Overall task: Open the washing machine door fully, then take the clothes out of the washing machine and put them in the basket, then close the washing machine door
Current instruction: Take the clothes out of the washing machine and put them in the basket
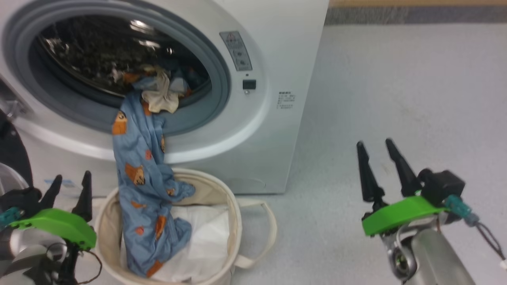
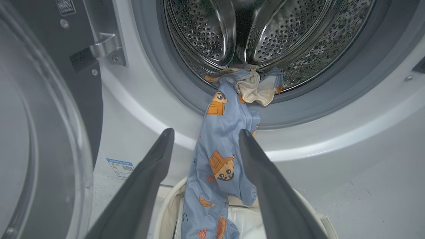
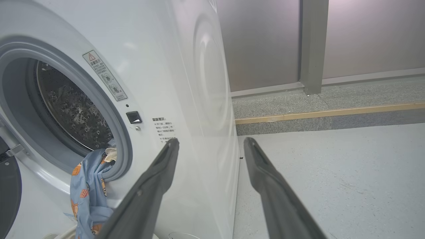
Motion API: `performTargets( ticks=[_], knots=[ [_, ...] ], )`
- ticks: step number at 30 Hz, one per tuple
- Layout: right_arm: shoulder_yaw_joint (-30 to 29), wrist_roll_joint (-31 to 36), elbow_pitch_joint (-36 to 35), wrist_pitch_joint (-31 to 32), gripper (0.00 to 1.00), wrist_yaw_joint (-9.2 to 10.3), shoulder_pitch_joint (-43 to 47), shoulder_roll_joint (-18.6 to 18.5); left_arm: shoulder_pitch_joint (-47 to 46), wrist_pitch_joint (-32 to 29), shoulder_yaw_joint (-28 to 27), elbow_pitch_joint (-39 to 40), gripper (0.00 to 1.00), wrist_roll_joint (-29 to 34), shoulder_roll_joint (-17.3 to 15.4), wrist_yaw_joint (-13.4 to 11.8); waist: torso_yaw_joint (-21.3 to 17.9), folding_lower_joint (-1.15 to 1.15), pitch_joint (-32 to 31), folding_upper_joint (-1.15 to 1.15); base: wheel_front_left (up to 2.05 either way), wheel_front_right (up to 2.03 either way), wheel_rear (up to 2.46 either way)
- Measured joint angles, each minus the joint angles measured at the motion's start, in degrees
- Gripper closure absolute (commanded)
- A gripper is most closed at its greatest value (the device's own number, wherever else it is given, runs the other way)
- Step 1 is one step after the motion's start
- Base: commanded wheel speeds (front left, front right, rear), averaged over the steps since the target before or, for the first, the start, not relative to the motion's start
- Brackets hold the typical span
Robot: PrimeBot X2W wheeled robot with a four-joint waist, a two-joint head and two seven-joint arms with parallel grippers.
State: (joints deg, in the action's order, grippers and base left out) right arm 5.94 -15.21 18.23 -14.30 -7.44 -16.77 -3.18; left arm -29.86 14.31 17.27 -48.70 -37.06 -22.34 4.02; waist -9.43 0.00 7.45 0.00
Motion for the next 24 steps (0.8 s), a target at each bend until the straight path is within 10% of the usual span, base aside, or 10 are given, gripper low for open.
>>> performTargets(
  ticks=[24],
  knots=[
    [1.80,-0.53,1.29,0.00,0.00,0.00,3.33,0.00,26.32,-0.15,-11.04,31.86,0.00,5.28,-1.56,-7.82,-1.08,0.00,-6.79,0.00,0.00,0.00,0.00]
  ],
)
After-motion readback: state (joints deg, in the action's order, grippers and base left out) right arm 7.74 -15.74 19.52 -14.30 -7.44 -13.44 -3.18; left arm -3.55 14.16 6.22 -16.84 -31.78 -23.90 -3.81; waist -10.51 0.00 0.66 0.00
